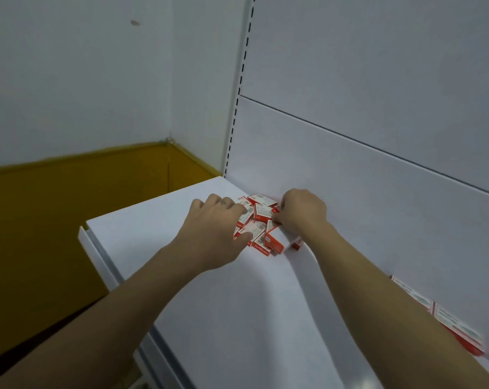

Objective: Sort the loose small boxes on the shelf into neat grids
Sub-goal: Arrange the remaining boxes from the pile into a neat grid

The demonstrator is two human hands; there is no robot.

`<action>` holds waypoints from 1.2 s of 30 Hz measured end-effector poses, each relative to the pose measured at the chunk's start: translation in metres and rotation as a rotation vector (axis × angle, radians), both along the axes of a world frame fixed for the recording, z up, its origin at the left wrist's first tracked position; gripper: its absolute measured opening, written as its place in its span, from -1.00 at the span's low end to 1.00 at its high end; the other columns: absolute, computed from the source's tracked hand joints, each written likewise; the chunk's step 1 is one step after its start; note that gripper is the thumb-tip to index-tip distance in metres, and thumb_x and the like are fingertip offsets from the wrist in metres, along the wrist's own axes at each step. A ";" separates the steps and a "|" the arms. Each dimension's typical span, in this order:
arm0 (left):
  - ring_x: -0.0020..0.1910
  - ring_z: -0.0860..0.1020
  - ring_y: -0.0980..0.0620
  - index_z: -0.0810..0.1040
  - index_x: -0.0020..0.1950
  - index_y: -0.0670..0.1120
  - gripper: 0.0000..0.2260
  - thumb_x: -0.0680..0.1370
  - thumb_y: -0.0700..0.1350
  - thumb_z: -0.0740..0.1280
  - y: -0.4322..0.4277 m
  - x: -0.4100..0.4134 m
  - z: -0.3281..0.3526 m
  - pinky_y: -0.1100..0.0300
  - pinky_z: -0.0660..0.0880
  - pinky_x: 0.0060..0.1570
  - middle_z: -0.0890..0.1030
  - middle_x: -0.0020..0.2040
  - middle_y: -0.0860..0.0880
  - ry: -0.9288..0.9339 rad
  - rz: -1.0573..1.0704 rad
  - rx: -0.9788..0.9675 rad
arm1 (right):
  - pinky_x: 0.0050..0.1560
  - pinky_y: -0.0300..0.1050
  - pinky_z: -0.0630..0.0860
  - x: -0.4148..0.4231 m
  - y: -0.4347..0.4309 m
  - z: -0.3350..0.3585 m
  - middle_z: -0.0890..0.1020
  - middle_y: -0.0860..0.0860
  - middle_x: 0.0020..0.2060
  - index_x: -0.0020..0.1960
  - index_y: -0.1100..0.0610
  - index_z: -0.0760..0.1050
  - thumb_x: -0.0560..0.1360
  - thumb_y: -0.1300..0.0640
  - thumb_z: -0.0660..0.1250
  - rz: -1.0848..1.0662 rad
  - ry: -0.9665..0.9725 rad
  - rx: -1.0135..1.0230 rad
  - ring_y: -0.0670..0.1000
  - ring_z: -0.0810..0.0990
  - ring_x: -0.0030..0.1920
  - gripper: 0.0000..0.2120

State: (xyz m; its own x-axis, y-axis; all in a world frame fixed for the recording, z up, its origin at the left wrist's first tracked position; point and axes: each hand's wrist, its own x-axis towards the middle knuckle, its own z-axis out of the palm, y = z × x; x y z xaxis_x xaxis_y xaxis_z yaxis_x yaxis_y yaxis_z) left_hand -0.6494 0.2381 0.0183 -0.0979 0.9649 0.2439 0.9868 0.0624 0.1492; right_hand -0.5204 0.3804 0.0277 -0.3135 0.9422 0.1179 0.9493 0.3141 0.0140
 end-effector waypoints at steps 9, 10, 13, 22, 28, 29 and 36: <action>0.37 0.28 -0.01 0.27 0.43 0.07 -0.52 0.56 0.24 0.09 0.023 0.010 0.003 -0.03 0.21 0.31 0.36 0.43 0.03 -0.052 -0.038 0.015 | -0.25 -0.12 0.39 0.017 0.006 -0.004 0.61 0.08 -0.11 -0.05 0.15 0.52 0.48 0.15 0.28 -0.043 0.143 0.085 0.12 0.55 -0.14 -0.90; 0.36 0.29 -0.01 0.27 0.43 0.08 -0.52 0.56 0.23 0.09 0.026 0.011 0.004 -0.03 0.22 0.31 0.36 0.42 0.03 -0.054 -0.045 0.020 | -0.24 -0.12 0.39 0.023 0.006 -0.009 0.62 0.09 -0.10 -0.04 0.15 0.53 0.46 0.17 0.28 -0.053 0.222 0.084 0.12 0.56 -0.12 -0.89; 0.35 0.30 -0.01 0.27 0.43 0.08 -0.53 0.56 0.22 0.12 0.033 0.016 0.008 -0.02 0.21 0.30 0.37 0.41 0.03 -0.064 -0.065 0.040 | -0.17 -0.14 0.45 0.041 0.004 -0.014 0.67 0.07 -0.10 -0.03 0.14 0.59 0.46 0.20 0.29 -0.072 0.562 0.097 0.08 0.58 -0.11 -0.87; 0.36 0.26 -0.02 0.21 0.44 0.09 -0.53 0.56 0.15 0.19 0.053 0.073 0.018 0.01 0.17 0.31 0.38 0.39 0.03 -0.164 -0.254 0.120 | -0.28 -0.14 0.61 0.121 -0.049 0.016 0.72 0.06 -0.23 -0.05 0.21 0.62 0.47 0.32 0.37 -0.123 1.388 -0.147 0.08 0.70 -0.23 -0.90; 0.33 0.31 0.01 0.10 0.49 0.12 -0.36 0.50 0.16 0.31 0.055 0.137 0.023 0.04 0.18 0.28 0.43 0.36 0.07 -0.250 -0.461 0.152 | -0.20 -0.11 0.61 0.179 -0.096 0.023 0.72 0.12 -0.19 0.13 0.08 0.56 0.48 0.30 0.38 -0.174 1.470 -0.129 0.10 0.70 -0.22 -0.74; 0.32 0.32 0.02 0.11 0.49 0.13 -0.36 0.49 0.17 0.32 0.054 0.146 0.023 0.06 0.19 0.28 0.44 0.35 0.09 -0.262 -0.493 0.157 | -0.19 -0.11 0.62 0.187 -0.103 0.024 0.72 0.12 -0.20 0.13 0.08 0.56 0.48 0.30 0.38 -0.182 1.474 -0.129 0.10 0.70 -0.21 -0.75; 0.06 0.52 0.15 0.45 0.17 0.12 -0.59 0.39 0.01 0.50 0.053 0.197 0.021 0.40 0.45 -0.07 0.58 0.08 0.16 -0.720 -0.696 0.003 | -0.13 -0.03 0.63 0.234 -0.145 0.023 0.72 0.10 -0.15 0.10 0.14 0.54 0.50 0.29 0.36 -0.304 1.573 -0.139 0.12 0.69 -0.20 -0.81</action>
